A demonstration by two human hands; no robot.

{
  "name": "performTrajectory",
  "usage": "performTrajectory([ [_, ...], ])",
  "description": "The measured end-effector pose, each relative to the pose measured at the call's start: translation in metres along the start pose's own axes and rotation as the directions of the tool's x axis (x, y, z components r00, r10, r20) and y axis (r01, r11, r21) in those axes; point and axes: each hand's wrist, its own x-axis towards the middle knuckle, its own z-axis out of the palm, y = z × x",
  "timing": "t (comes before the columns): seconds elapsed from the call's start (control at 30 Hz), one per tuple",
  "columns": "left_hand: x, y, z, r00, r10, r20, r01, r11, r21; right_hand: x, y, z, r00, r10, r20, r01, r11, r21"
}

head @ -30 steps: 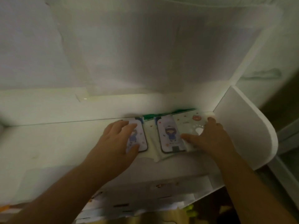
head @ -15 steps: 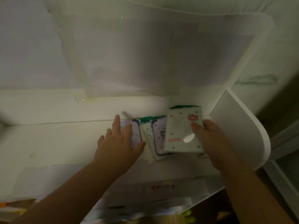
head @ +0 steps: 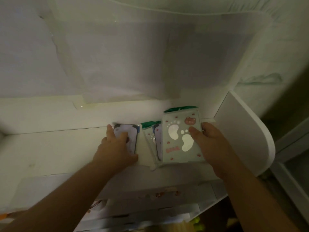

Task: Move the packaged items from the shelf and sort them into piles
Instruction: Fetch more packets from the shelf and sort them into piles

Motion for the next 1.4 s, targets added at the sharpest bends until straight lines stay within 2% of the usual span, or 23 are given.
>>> performTrajectory([
  [0.17, 0.015, -0.019, -0.011, 0.993, -0.048, 0.109, 0.048, 0.999, 0.004, 0.000, 0.003, 0.009, 0.999, -0.009, 0.045, 0.009, 1.000, 0.012],
  [0.27, 0.014, -0.025, -0.017, 0.994, -0.038, 0.102, 0.040, 0.999, -0.019, 0.001, 0.002, 0.009, 0.998, -0.020, 0.061, 0.020, 1.000, 0.004],
  [0.33, 0.010, -0.026, -0.020, 0.999, -0.026, 0.029, 0.027, 0.999, -0.045, 0.001, 0.003, 0.010, 0.997, -0.023, 0.068, 0.024, 1.000, -0.002],
  [0.47, 0.007, -0.031, -0.022, 0.976, -0.035, -0.213, -0.035, 0.947, -0.318, 0.003, 0.004, 0.015, 0.996, -0.040, 0.086, 0.039, 0.999, 0.018],
  [0.53, 0.003, -0.034, -0.024, 0.962, -0.130, -0.238, -0.024, 0.833, -0.553, 0.003, 0.004, 0.020, 0.994, -0.046, 0.099, 0.044, 0.999, 0.017],
  [0.6, -0.005, -0.037, -0.027, 0.947, -0.250, -0.200, 0.019, 0.668, -0.744, 0.003, 0.004, 0.027, 0.993, -0.047, 0.109, 0.044, 0.999, 0.028],
  [0.73, -0.023, -0.049, -0.033, 0.934, -0.309, -0.179, -0.024, 0.447, -0.894, 0.002, 0.001, 0.044, 0.987, -0.072, 0.146, 0.054, 0.991, 0.126],
  [0.83, -0.035, -0.061, -0.040, 0.918, -0.361, -0.166, -0.039, 0.334, -0.942, 0.003, -0.003, 0.061, 0.983, -0.081, 0.162, 0.055, 0.986, 0.158],
  [1.23, -0.107, -0.118, -0.063, 0.809, -0.491, -0.322, -0.097, 0.429, -0.898, -0.012, -0.022, 0.151, 0.966, 0.005, 0.259, -0.061, 0.976, 0.211],
  [1.4, -0.144, -0.152, -0.071, 0.787, -0.536, -0.306, -0.078, 0.405, -0.911, -0.048, -0.039, 0.187, 0.940, -0.015, 0.341, -0.070, 0.969, 0.236],
])
